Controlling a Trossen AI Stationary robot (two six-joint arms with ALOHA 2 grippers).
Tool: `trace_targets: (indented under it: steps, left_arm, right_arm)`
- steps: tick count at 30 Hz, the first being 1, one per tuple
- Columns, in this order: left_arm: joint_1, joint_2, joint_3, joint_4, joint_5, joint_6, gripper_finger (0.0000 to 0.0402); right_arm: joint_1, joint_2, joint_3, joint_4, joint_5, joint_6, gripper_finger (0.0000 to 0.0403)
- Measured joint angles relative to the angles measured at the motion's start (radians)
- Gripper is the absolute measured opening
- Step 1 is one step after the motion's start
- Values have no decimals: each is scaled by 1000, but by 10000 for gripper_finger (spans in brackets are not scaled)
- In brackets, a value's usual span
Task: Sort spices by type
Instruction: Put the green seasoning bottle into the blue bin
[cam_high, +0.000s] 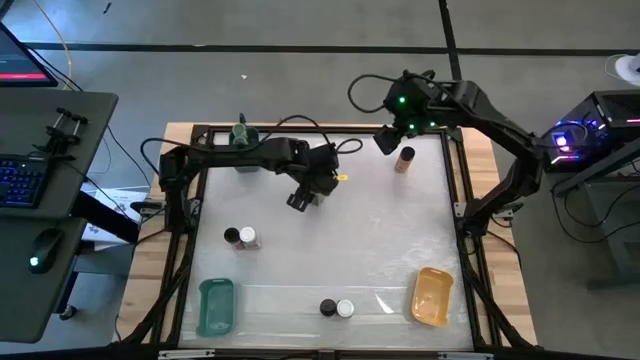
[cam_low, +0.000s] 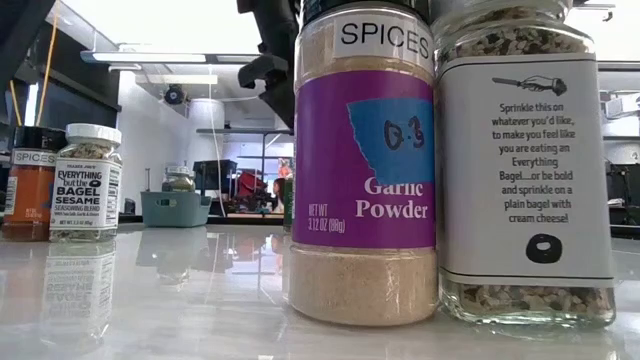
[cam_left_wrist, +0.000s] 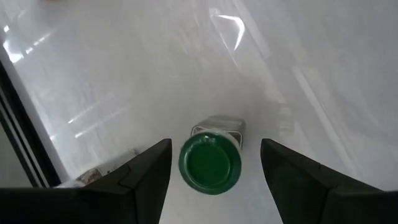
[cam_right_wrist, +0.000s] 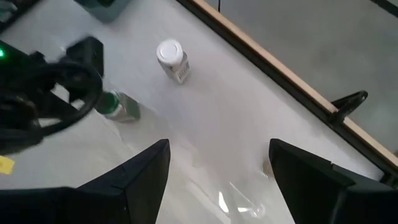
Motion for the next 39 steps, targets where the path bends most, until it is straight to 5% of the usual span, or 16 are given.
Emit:
trace_targets:
  steps: [14, 39]
  left_arm:
    - [37, 18, 0, -13, 47, 22, 233]
    - [51, 107, -1, -2, 42, 89, 233]
  right_arm:
    - [0, 1, -202, 60, -67, -7, 271]
    - [0, -1, -207, 113, -97, -1, 271]
